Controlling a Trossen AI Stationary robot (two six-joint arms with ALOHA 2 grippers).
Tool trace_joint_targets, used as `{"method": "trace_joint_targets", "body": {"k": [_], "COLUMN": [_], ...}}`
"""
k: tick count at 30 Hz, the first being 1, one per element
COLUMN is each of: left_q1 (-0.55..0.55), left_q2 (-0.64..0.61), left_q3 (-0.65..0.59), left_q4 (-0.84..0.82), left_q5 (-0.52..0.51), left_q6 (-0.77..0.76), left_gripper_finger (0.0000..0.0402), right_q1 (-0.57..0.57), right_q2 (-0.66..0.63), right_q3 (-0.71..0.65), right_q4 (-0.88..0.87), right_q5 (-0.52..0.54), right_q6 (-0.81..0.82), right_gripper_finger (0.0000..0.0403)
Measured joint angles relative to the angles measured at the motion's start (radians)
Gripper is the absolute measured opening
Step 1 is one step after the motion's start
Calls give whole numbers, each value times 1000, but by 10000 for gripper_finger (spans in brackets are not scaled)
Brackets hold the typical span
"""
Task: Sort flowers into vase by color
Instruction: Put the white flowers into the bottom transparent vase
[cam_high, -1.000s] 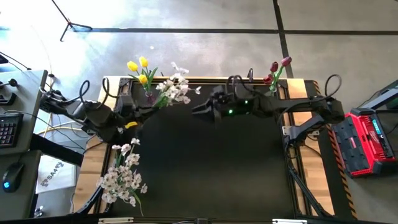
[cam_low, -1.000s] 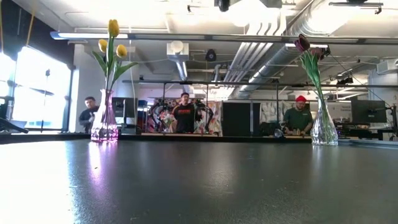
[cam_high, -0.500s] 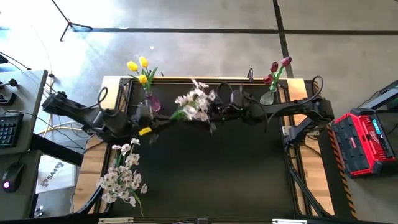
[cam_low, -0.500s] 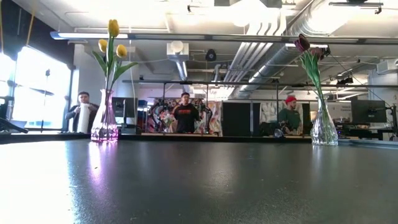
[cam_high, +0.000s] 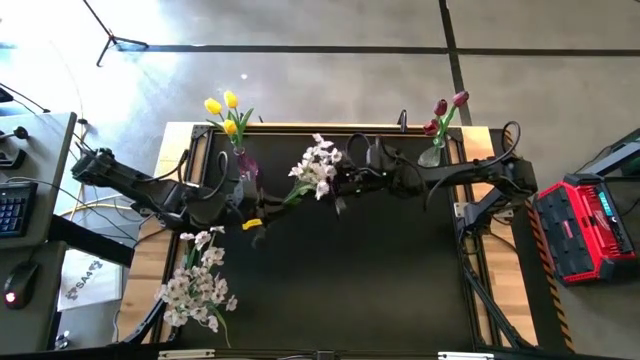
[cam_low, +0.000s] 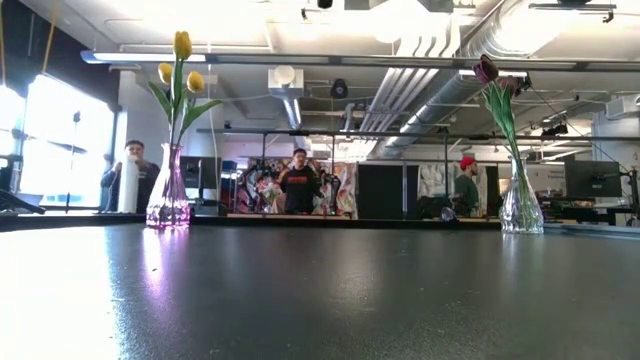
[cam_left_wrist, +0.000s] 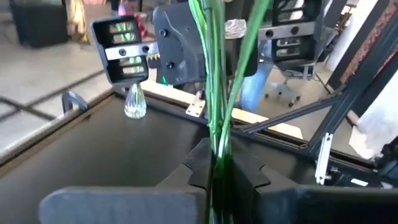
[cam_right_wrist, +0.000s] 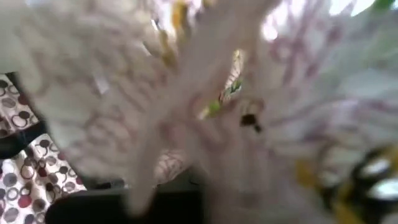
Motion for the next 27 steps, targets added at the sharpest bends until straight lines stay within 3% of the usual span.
{"method": "trace_joint_targets", "body": {"k": [5,9,14,21,27], "left_q1": [16,34,53,77,100], "left_q2": [36,73,100,104,104], "left_q3": [0,0,0,0,0], "left_q4": [-44,-53,-54,-92,-97], "left_q5": [36,124,191,268,323], "left_q6": [-91,-131,-151,-201,-204], "left_gripper_finger": [65,105,129,114,46], "right_q1": [-7,-7,-8,-8,-6], "right_q2": [0,1,0,0,0], "right_q3": [0,0,0,0,0], "right_q4": [-109,-176,-207,-257,-271], "right_q5": [-31,-59,-70,-71,-72], "right_q6": [11,9,10,10,10], "right_gripper_finger": [5,3,2,1,1]}}
